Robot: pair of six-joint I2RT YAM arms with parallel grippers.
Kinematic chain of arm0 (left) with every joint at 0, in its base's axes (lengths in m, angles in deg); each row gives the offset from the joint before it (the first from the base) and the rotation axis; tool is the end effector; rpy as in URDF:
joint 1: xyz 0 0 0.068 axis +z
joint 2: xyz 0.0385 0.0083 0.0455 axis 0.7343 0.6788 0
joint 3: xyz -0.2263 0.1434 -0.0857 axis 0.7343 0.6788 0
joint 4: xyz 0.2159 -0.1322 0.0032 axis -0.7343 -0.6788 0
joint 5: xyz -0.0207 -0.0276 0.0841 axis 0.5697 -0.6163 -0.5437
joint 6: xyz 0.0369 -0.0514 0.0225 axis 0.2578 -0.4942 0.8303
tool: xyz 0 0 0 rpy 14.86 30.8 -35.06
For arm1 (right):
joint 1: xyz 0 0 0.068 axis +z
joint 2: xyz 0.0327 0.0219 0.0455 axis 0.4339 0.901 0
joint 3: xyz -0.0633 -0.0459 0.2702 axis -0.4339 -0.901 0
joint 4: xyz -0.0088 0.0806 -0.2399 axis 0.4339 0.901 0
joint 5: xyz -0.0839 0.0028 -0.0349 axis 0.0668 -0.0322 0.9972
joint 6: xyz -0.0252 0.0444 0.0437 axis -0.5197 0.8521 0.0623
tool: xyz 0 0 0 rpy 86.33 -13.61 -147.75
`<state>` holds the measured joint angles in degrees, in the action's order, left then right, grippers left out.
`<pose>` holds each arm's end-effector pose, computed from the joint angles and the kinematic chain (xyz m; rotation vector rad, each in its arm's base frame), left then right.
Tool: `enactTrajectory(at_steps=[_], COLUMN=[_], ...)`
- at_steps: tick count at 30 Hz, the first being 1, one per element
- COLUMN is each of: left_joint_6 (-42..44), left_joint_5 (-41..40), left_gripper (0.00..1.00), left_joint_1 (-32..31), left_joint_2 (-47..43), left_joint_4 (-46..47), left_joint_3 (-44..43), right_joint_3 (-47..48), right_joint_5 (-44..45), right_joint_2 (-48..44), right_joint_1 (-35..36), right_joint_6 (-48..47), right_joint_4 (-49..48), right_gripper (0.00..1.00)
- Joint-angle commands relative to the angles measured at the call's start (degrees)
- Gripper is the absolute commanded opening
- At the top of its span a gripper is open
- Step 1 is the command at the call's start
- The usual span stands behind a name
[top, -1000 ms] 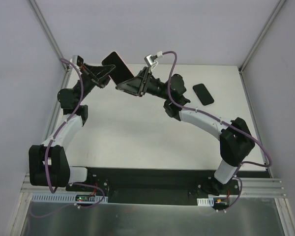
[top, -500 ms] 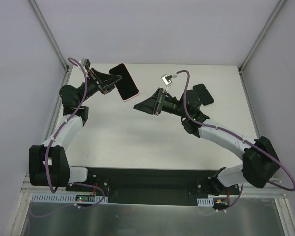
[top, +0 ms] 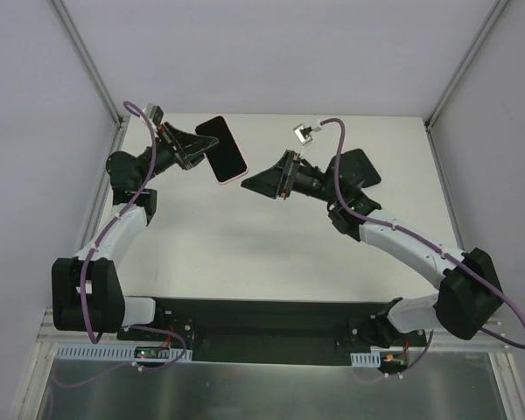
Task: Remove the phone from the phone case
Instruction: Remove the phone case from the phone.
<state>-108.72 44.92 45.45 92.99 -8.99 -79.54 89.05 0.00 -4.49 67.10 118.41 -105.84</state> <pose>0.2714 -0.0516 0.3832 -0.1153 1.4848 -1.9178 0.2200 0.2326 0.3831 -0.5712 1.4229 1.5356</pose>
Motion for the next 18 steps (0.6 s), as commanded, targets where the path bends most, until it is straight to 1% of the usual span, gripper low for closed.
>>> enactTrajectory(at_steps=[1, 4, 6, 10, 13, 14, 16, 17, 18], left_joint_6=[-1.69, -2.84, -3.54, -3.63, -3.72, -3.8, -3.98, -4.24, -4.33], left_joint_5=[0.38, 0.38, 0.21, 0.21, 0.29, 0.29, 0.29, 0.29, 0.12], left_gripper=[0.0, 0.0, 0.0, 0.0, 0.0, 0.0, 0.0, 0.0, 0.0], left_joint_1=[0.13, 0.13, 0.05, 0.13, 0.13, 0.13, 0.13, 0.05, 0.13], left_joint_2=[-0.93, -0.58, -0.32, -0.14, -0.06, -0.06, -0.06, -0.06, 0.03], left_joint_4=[7.32, 8.73, 9.43, 9.7, 9.79, 9.87, 9.96, 10.22, 10.49], left_joint_3=[-1.49, -1.23, -0.97, -0.88, -0.97, -0.97, -1.05, -1.14, -1.06], right_joint_3=[3.45, 4.51, 4.77, 5.56, 6.44, 6.62, 6.62, 6.44, 6.27], right_joint_5=[0.94, 0.06, -0.91, -2.93, -4.24, -4.34, -4.6, -4.6, -4.51], right_joint_2=[0.88, 1.76, 2.81, 5.45, 7.82, 8.18, 9.05, 9.23, 9.41], right_joint_1=[-1.13, -1.75, -2.18, -2.36, -2.45, -2.54, -2.45, -2.71, -2.8], right_joint_6=[-1.08, -0.29, 1.82, 7.35, 10.69, 11.4, 13.25, 13.86, 15.35], right_joint_4=[-1.01, -2.24, -5.4, -14.09, -18.76, -20.42, -22.45, -24.2, -25.26], right_gripper=[0.66, 0.62, 0.57, 0.54, 0.49, 0.44, 0.38, 0.31, 0.28])
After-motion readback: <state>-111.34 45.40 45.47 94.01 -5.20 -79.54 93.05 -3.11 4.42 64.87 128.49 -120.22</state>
